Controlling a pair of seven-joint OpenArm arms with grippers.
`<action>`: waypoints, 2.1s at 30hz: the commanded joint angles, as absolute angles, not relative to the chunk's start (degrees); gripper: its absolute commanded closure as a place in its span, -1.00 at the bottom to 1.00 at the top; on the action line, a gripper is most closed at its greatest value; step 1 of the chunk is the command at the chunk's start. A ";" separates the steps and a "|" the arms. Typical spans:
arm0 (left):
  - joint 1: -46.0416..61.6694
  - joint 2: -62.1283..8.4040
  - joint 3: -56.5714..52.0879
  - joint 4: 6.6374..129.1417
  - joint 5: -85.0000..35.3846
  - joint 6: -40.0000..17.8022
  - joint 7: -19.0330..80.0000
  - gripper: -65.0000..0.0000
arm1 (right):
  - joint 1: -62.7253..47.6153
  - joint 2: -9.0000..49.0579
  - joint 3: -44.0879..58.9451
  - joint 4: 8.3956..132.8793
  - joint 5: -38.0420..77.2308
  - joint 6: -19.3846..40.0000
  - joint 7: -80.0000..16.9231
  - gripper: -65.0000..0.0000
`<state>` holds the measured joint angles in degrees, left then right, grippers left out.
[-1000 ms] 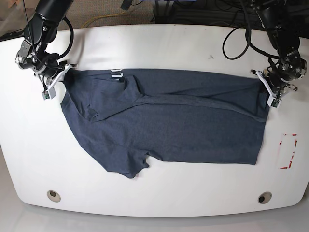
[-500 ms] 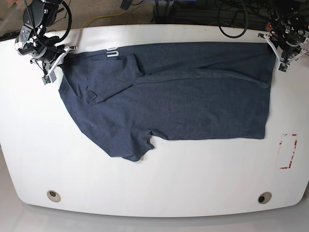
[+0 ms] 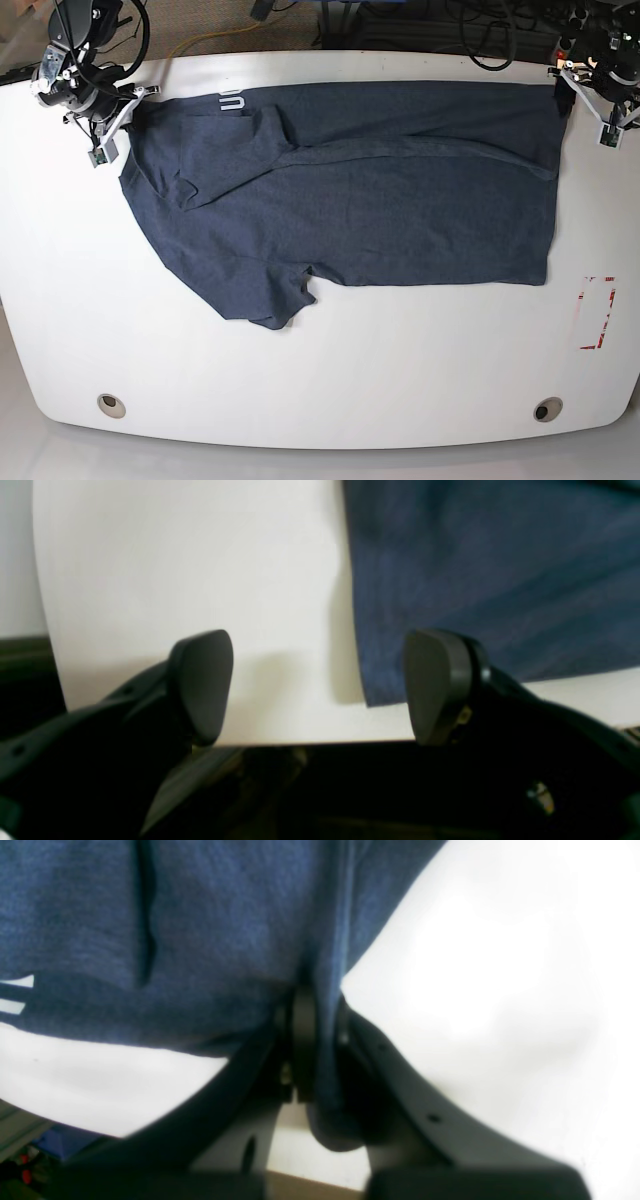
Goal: Fold the T-shirt properly
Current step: 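Pull the shirt edge with both grippers to straighten the fold, then hold the shirt edge with both grippers and tug it taut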
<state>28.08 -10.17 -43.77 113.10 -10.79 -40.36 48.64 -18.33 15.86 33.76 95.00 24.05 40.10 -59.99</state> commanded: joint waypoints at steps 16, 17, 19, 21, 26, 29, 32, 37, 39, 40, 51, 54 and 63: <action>9.01 -11.91 -29.93 101.58 -1.10 -40.00 50.07 -0.53 | -17.98 15.08 34.07 95.87 23.96 40.00 -59.91 0.93; 8.22 -11.91 -28.79 100.35 -0.48 -40.00 50.07 -0.53 | -17.98 15.08 34.07 95.87 23.96 40.00 -59.91 0.93; 7.43 -11.91 -27.21 99.03 0.31 -40.00 50.07 -0.53 | -17.98 14.99 34.07 95.87 23.96 40.00 -59.91 0.93; 7.08 -12.00 -25.89 98.07 1.45 -40.00 50.07 -0.52 | -17.98 14.90 34.07 95.87 23.96 40.00 -59.91 0.93; 6.99 -13.58 -22.46 95.25 3.74 -40.00 50.07 -0.46 | -17.89 14.29 34.07 95.87 23.96 40.00 -59.91 0.93; 5.67 -14.20 -21.41 92.79 5.41 -40.00 50.24 -0.11 | -17.89 14.02 34.15 95.87 23.96 40.00 -59.82 0.93; 4.70 -14.20 -21.58 91.03 6.73 -40.00 50.33 0.47 | -17.89 13.85 34.15 95.87 23.96 40.00 -59.82 0.93; 4.79 -14.20 -21.93 91.56 7.16 -40.00 50.33 0.86 | -17.89 13.76 34.15 95.87 23.96 40.00 -59.82 0.93; 4.97 -14.20 -24.40 93.14 7.08 -40.00 50.33 0.87 | -17.89 13.76 34.15 95.87 23.96 40.00 -59.82 0.93; 4.97 -14.11 -25.45 93.93 7.08 -40.00 50.33 0.87 | -17.89 13.76 34.15 95.87 23.96 40.00 -59.82 0.93; 4.62 -14.64 -30.20 97.01 7.08 -40.00 50.33 0.84 | -17.89 13.76 34.15 95.87 23.96 40.00 -59.82 0.93; 4.62 -15.87 -30.11 96.84 6.99 -40.00 50.33 0.54 | -17.89 13.76 34.15 95.87 23.96 40.00 -59.82 0.93; 5.32 -15.52 -32.92 102.55 6.73 -40.00 50.42 -0.72 | -18.07 13.67 34.15 96.13 23.96 40.00 -59.82 0.93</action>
<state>5.08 -14.50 -31.55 99.31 6.37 -40.45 51.00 -17.91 12.95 33.89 95.20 24.60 40.10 -59.11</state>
